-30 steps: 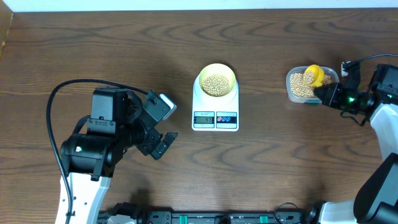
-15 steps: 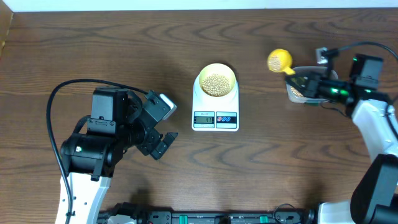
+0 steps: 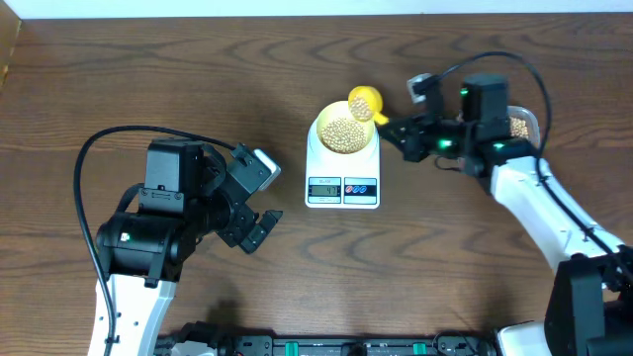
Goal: Scoop item into bowl and weigh 50g on scale
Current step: 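Carry the filled scoop left over the yellow bowl on the scale, then tilt the scoop with the right gripper to pour soybeans into bowl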
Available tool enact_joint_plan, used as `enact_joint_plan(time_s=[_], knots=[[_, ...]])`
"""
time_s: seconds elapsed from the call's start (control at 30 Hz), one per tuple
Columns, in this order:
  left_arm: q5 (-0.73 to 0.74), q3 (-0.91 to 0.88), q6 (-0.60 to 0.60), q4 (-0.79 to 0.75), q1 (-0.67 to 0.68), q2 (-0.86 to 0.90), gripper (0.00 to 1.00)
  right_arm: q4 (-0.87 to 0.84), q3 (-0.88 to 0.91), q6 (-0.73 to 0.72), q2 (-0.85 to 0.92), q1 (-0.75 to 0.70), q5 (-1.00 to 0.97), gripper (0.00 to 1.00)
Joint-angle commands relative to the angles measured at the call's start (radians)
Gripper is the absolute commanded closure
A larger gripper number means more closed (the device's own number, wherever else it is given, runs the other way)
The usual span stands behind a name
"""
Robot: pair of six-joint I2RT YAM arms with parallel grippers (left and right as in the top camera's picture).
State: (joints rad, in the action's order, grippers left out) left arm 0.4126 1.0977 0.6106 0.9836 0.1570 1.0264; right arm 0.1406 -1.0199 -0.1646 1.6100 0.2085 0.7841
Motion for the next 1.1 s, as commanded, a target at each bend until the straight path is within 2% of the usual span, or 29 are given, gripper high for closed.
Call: enact_joint_plan(time_s=[0.0, 0.1, 0.23, 1.07], knots=[[-0.002, 0.019, 0.018, -0.001, -0.005, 0.0, 0.01, -0.008, -0.006, 0.079, 0.001, 0.071, -0.203, 0.99], [-0.002, 0.019, 0.018, -0.001, -0.005, 0.0, 0.01, -0.027, -0.007, 0.142, 0.001, 0.121, -0.295, 0.99], [-0.002, 0.019, 0.018, -0.001, -0.005, 0.0, 0.01, -0.033, -0.006, 0.148, 0.001, 0.146, -0.354, 0.99], [-0.002, 0.019, 0.018, -0.001, -0.005, 0.0, 0.01, -0.035, -0.006, 0.147, 0.001, 0.147, -0.356, 0.99]])
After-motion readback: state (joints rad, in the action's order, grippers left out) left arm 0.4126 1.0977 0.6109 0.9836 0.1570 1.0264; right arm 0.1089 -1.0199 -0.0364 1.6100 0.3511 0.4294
